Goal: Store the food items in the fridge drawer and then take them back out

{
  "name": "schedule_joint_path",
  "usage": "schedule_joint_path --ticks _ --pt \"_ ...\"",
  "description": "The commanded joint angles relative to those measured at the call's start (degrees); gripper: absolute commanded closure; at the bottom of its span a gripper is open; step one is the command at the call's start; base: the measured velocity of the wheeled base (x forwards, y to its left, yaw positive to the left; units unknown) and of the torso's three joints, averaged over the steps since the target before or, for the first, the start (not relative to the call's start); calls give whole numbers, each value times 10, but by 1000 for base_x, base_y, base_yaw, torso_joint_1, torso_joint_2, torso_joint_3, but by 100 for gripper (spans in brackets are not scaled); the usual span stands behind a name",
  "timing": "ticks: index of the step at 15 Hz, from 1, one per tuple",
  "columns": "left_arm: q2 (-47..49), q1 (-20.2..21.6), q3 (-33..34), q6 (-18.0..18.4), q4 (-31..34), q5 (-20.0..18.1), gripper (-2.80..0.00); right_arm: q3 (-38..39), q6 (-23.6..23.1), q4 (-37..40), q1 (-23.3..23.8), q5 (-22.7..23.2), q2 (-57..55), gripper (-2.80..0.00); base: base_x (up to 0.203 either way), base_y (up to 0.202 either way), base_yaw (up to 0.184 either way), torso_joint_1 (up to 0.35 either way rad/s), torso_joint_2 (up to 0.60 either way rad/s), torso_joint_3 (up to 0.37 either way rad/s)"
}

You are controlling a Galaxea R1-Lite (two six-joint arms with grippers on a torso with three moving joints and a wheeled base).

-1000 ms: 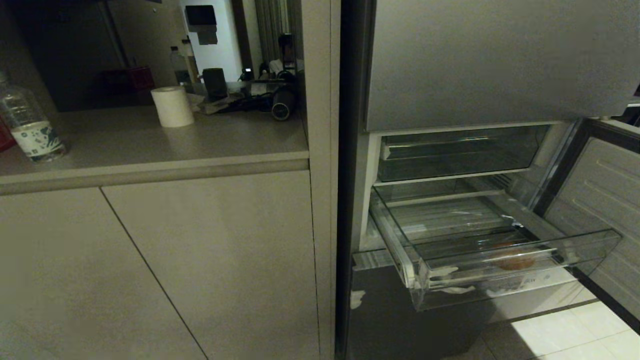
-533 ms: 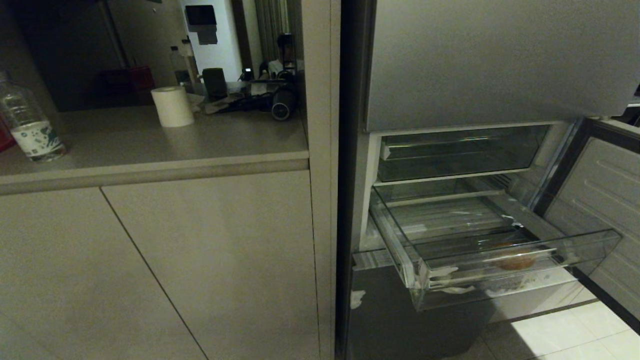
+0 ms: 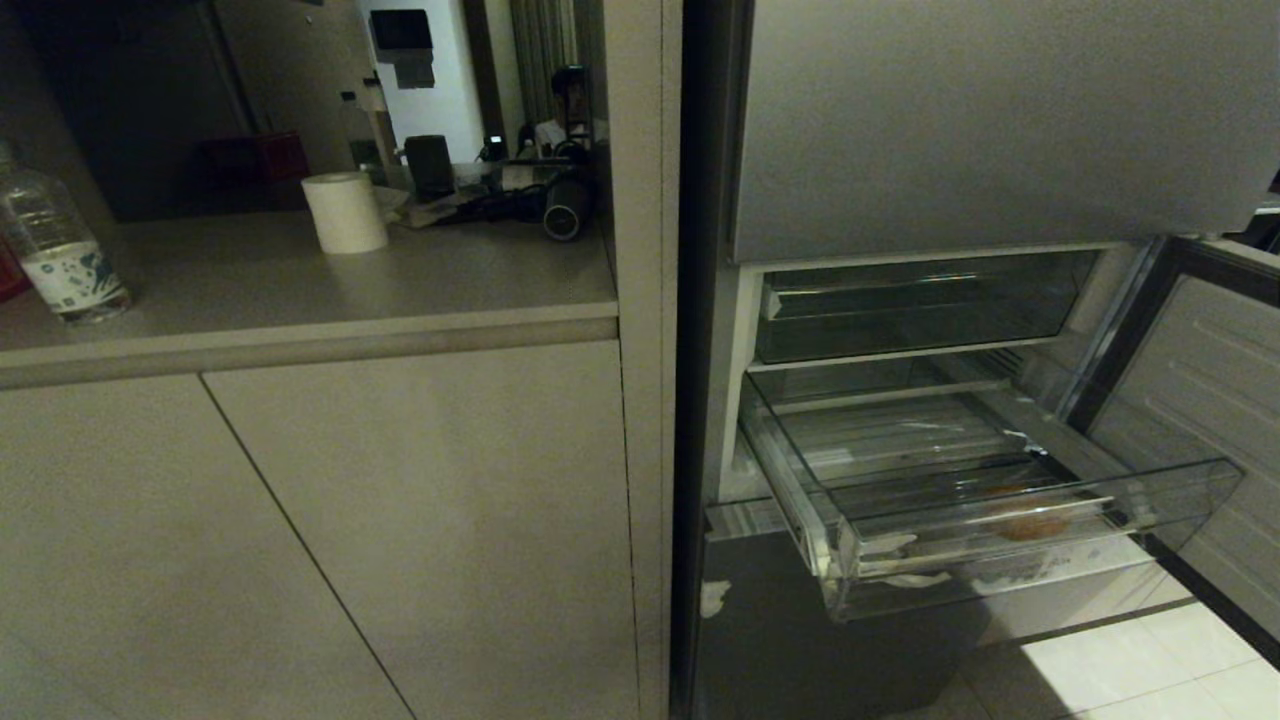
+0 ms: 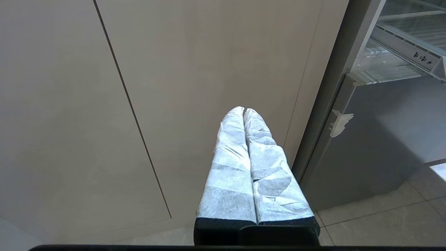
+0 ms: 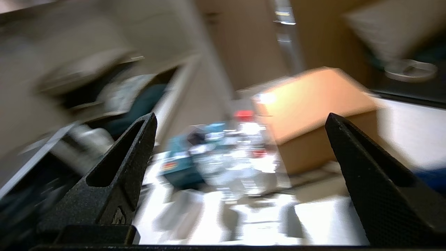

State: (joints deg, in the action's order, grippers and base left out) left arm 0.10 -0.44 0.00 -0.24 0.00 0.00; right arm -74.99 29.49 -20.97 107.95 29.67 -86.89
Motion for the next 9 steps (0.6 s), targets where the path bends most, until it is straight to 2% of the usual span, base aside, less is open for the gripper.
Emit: schedule_joint_path --ticks 1,4,7,9 --pt "1 0 0 0 0 0 0 47 1 -2 -86 -28 69 -280 0 0 0 0 0 0" --pt "1 0 0 0 0 0 0 137 1 -10 -206 -49 141 -280 0 0 0 0 0 0" --pt "1 -1 0 0 0 0 0 171 2 -25 -359 -62 208 -280 0 0 0 0 0 0" --pt "1 0 0 0 0 0 0 176 -3 -29 -475 -104 250 -280 0 0 0 0 0 0"
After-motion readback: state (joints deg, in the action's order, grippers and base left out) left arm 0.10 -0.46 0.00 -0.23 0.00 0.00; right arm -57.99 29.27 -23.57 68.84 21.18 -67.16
